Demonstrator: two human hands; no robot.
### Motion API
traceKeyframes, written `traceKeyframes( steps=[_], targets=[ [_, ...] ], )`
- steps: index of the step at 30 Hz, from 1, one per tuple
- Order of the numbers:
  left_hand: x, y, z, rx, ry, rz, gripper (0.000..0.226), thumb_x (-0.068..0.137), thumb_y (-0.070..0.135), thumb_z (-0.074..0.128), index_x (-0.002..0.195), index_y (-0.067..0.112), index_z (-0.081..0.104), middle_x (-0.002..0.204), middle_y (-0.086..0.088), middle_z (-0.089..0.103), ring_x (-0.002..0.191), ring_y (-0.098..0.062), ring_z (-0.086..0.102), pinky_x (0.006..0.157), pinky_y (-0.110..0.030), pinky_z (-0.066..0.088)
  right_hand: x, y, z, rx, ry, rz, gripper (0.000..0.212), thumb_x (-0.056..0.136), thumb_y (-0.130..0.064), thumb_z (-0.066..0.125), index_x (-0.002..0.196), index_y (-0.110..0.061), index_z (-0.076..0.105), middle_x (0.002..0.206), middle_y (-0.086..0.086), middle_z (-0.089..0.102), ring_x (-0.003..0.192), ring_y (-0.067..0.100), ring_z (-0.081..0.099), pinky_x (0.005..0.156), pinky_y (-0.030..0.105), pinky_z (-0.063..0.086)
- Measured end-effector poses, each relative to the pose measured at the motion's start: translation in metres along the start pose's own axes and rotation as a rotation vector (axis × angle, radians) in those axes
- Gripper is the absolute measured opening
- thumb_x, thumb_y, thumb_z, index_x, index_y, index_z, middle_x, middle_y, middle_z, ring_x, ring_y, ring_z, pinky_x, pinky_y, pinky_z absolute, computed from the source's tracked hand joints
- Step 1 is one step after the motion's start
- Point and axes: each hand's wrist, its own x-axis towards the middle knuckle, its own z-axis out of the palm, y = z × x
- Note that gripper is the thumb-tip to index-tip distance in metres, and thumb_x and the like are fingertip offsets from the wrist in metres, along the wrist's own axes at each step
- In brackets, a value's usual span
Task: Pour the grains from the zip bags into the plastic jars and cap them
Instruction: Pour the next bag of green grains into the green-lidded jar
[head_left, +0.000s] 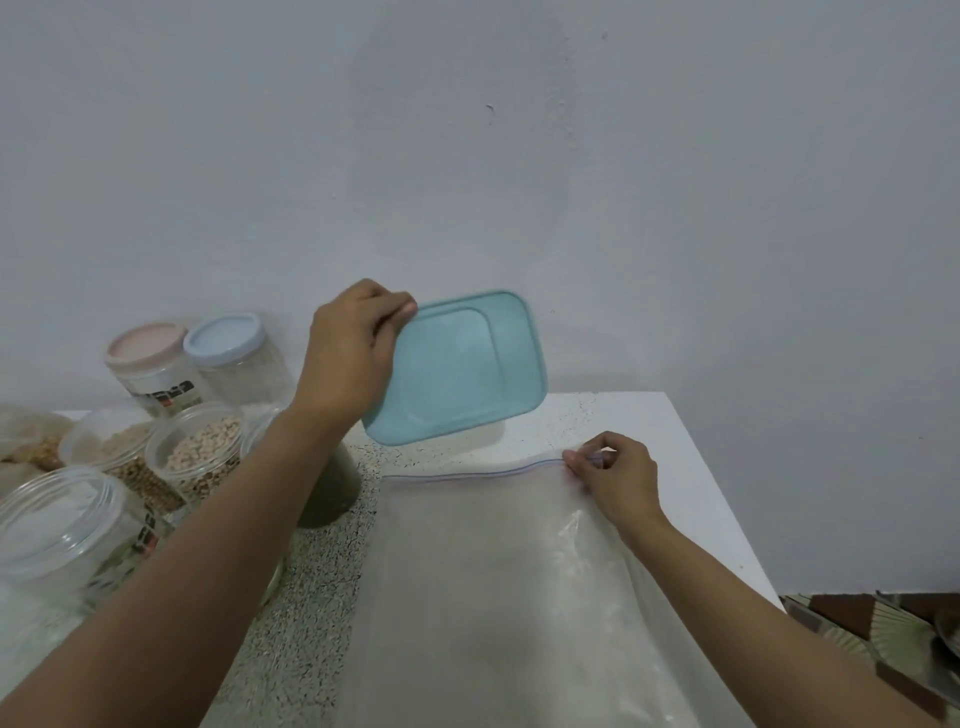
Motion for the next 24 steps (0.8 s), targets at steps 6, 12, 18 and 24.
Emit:
traceKeyframes(
  steps=[6,12,18,24],
  targets=[
    [-0.038,-0.001,0.016,-0.107,-0.357,-0.022,0.024,0.098,0.024,0.059,0.096,0.010,0.079,0.090,-0.005,0.071,0.083,-0.008,0.058,0.081,-0.026,0.042,0.000,0.003,0.004,-0.018,0.006,-0.042,0.021,0.083,-0.015,0.083,0.075,-0.012,0.065,0.068,0.000,0.069,0.051,0.003,0.054,0.054,0.020,0.044],
    [-0.086,-0.019,0.054,-0.086,-0.562,-0.161,0.023,0.101,0.020,0.058,0.091,0.008,0.074,0.089,-0.004,0.071,0.086,-0.019,0.061,0.079,-0.028,0.041,-0.004,0.003,-0.003,-0.114,-0.051,-0.111,0.022,0.084,-0.015,0.082,0.071,-0.015,0.064,0.068,0.003,0.069,0.056,0.010,0.054,0.054,0.021,0.043],
    [-0.108,-0.027,0.077,0.017,-0.606,-0.221,0.023,0.106,0.018,0.051,0.096,0.008,0.069,0.092,-0.006,0.064,0.088,-0.022,0.057,0.075,-0.026,0.033,-0.019,-0.006,-0.001,-0.219,-0.049,-0.225,0.015,0.089,-0.014,0.076,0.097,-0.019,0.065,0.092,-0.007,0.069,0.085,0.008,0.063,0.072,0.012,0.042],
    [-0.113,-0.026,0.069,-0.044,-0.520,-0.200,0.010,0.102,0.017,0.058,0.109,0.017,0.066,0.094,0.003,0.061,0.086,-0.009,0.053,0.075,-0.018,0.036,-0.039,-0.037,-0.001,-0.260,-0.035,-0.435,0.015,0.095,-0.013,0.065,0.108,-0.018,0.069,0.107,-0.012,0.067,0.105,0.009,0.057,0.090,0.025,0.044]
  ],
)
